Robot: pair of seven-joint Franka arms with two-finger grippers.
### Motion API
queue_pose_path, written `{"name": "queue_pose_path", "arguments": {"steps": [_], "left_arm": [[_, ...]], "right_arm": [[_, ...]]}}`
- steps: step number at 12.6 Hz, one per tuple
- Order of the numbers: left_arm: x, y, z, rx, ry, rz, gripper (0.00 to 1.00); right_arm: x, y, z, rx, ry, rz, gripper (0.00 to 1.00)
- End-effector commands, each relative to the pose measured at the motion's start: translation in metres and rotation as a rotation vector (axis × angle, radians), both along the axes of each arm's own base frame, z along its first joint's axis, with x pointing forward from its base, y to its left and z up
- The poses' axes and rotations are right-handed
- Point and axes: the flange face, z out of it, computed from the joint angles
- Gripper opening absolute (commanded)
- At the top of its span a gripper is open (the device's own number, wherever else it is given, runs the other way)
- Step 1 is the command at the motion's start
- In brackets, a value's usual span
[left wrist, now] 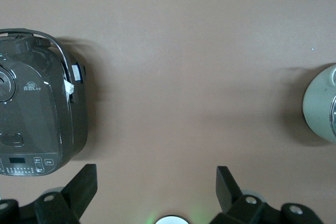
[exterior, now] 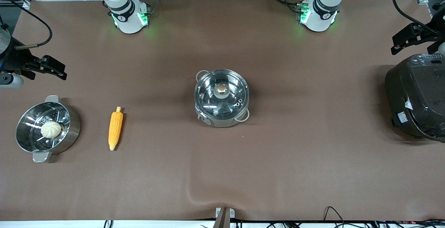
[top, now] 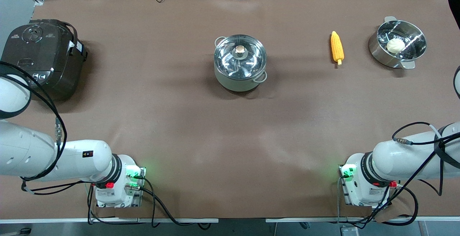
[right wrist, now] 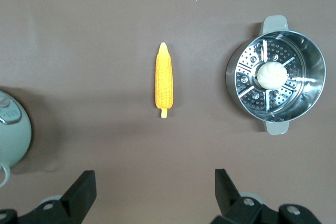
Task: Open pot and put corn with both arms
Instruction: 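Reach the left gripper to the glass lid while the right gripper reaches the corn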
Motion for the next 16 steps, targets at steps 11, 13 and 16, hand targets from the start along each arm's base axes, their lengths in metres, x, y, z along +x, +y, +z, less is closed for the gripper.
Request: {"name": "queue_pose_path", "arguments": {"steps": [11, 13, 16], "left_arm": [[0.020, -0.148, -0.055, -0.013, 0.060, 0.053, 1.00], [0.022, -0.235, -0.085, -0.021, 0.059, 0.206, 1.00], [0.011, -0.339, -0.141, -0.051, 0.044, 0.364, 1.00]], "right_arm": [[0.038, 0.011, -0.066, 0.005, 0.087, 0.021, 1.00], [0.049, 0.012, -0.083, 0.013, 0.089, 0.026, 1.00], [0.065, -0.008, -0.125, -0.004, 0.140, 0.010, 1.00]]}}
